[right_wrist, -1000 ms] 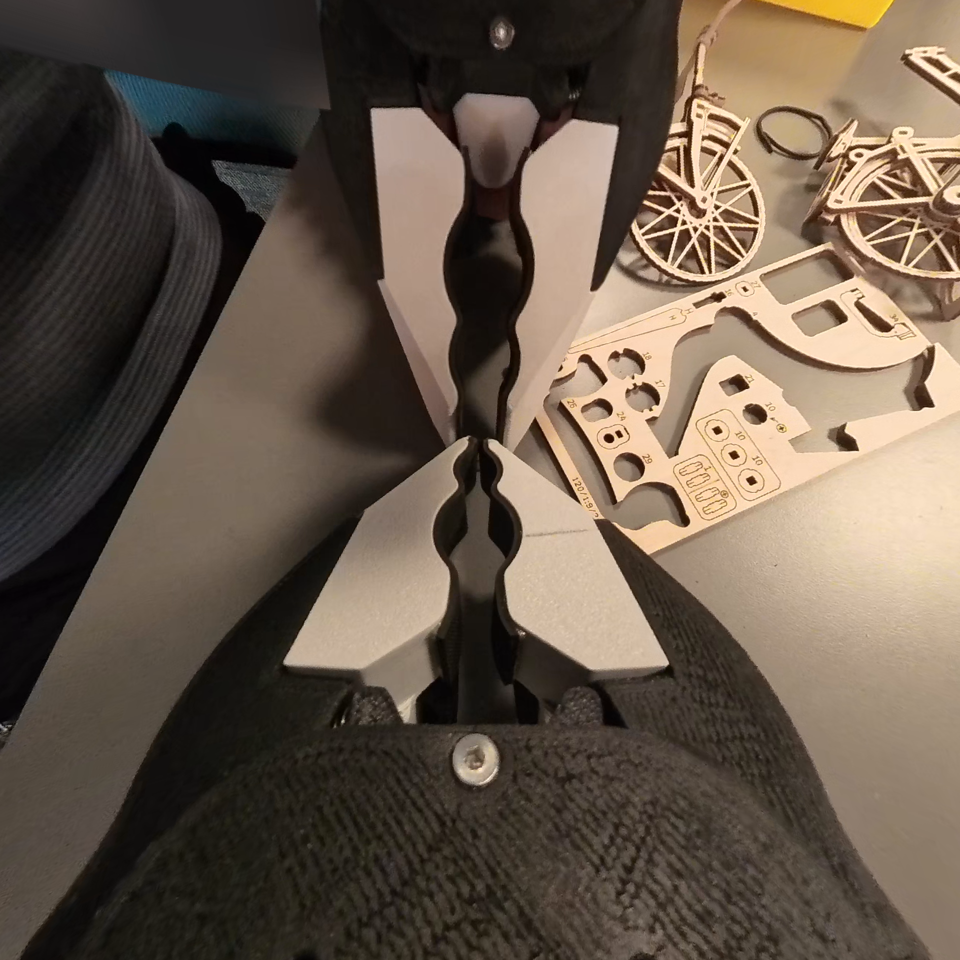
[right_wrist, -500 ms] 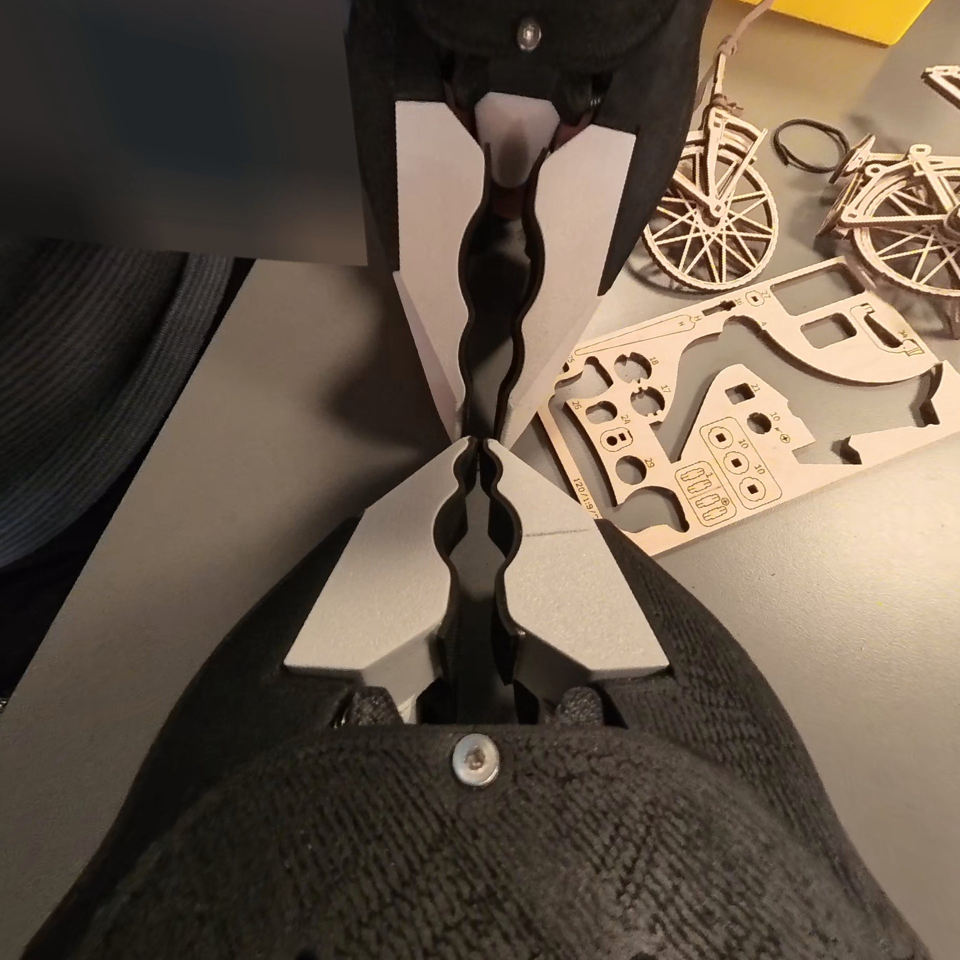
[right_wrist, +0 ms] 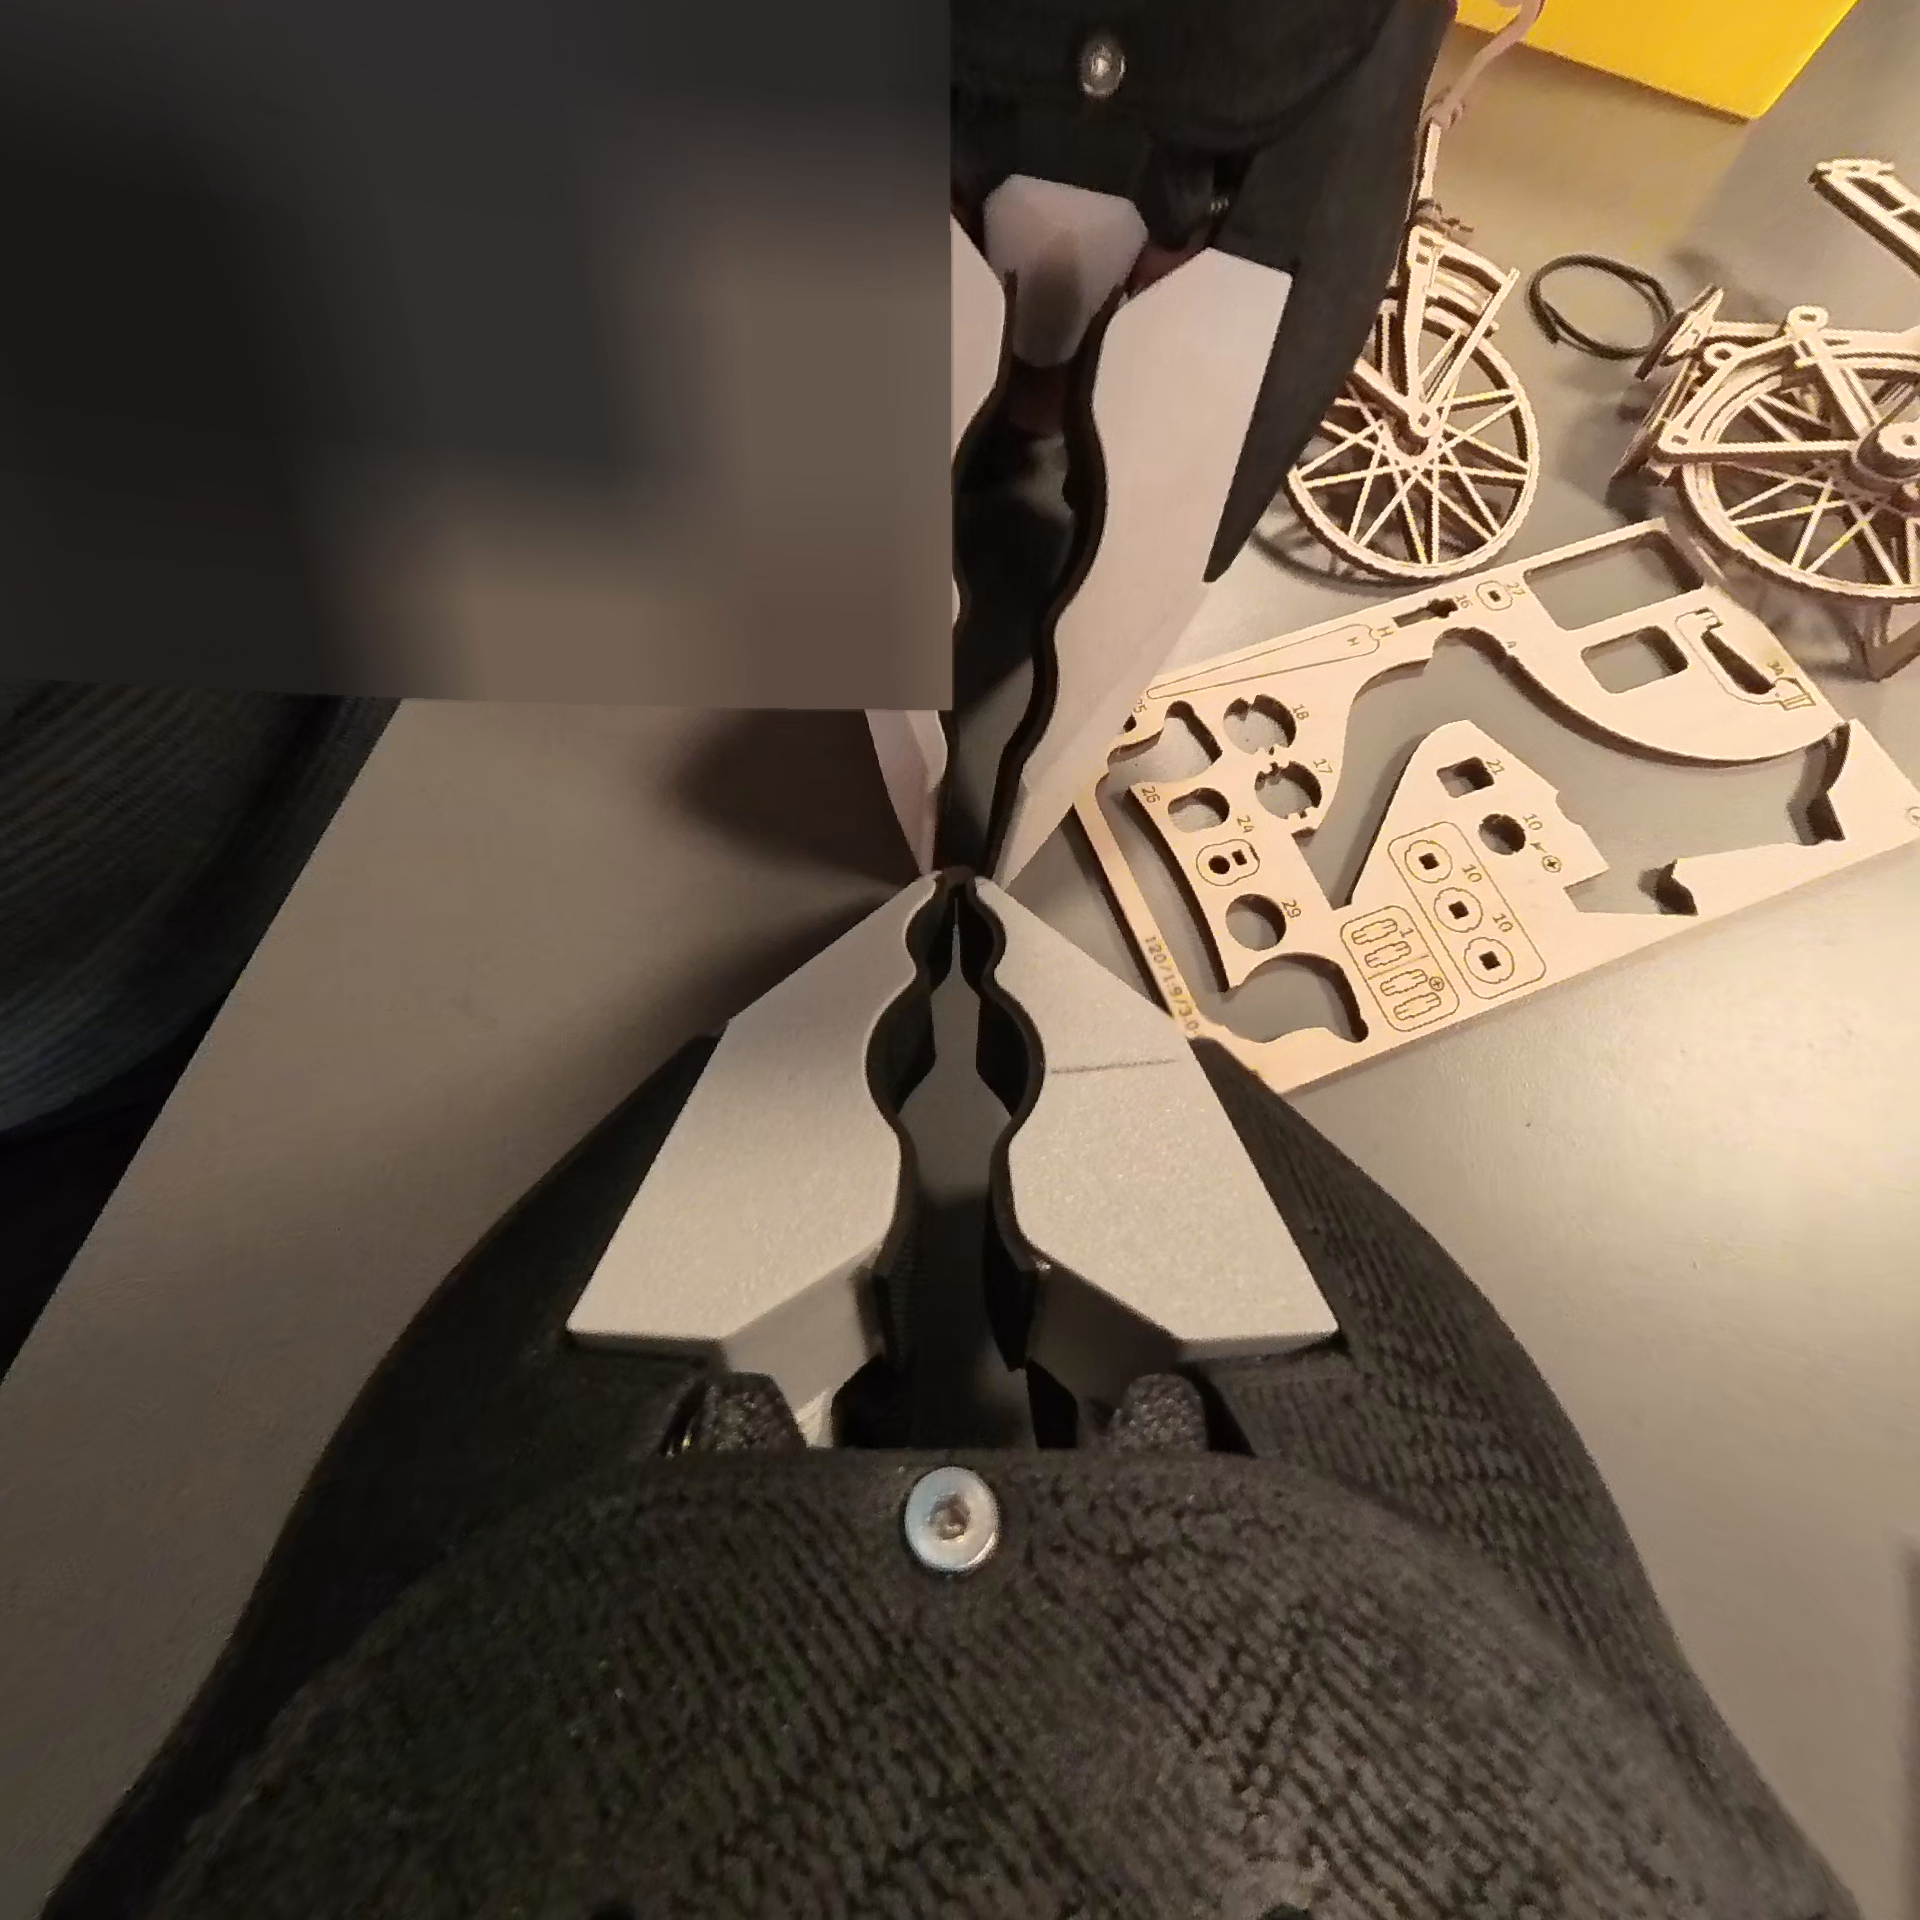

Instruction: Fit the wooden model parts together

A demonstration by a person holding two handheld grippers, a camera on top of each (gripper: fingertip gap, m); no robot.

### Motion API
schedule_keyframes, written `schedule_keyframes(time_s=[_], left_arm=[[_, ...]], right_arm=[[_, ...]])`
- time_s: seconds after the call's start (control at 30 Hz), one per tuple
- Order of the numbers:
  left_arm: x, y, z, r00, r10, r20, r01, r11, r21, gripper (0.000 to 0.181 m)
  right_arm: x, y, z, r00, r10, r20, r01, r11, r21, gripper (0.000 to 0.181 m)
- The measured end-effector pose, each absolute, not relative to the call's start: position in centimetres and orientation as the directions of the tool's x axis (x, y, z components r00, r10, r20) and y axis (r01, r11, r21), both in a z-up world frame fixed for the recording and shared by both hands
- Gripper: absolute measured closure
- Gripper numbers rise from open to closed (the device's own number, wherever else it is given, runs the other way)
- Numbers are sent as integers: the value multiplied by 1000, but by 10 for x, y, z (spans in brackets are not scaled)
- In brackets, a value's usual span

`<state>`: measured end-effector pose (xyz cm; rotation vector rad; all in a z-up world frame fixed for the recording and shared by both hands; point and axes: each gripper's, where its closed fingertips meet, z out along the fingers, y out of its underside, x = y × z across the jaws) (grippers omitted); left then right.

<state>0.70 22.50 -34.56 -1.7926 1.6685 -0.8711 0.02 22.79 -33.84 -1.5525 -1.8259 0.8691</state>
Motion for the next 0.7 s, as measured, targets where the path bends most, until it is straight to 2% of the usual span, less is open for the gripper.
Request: schedule_keyframes(time_s=[0.7], left_arm=[[7, 225, -345, 28, -994, 102, -648, -96, -756, 173]], right_arm=[[1, 228, -338, -123, 988, -97, 619, 0, -785, 181]])
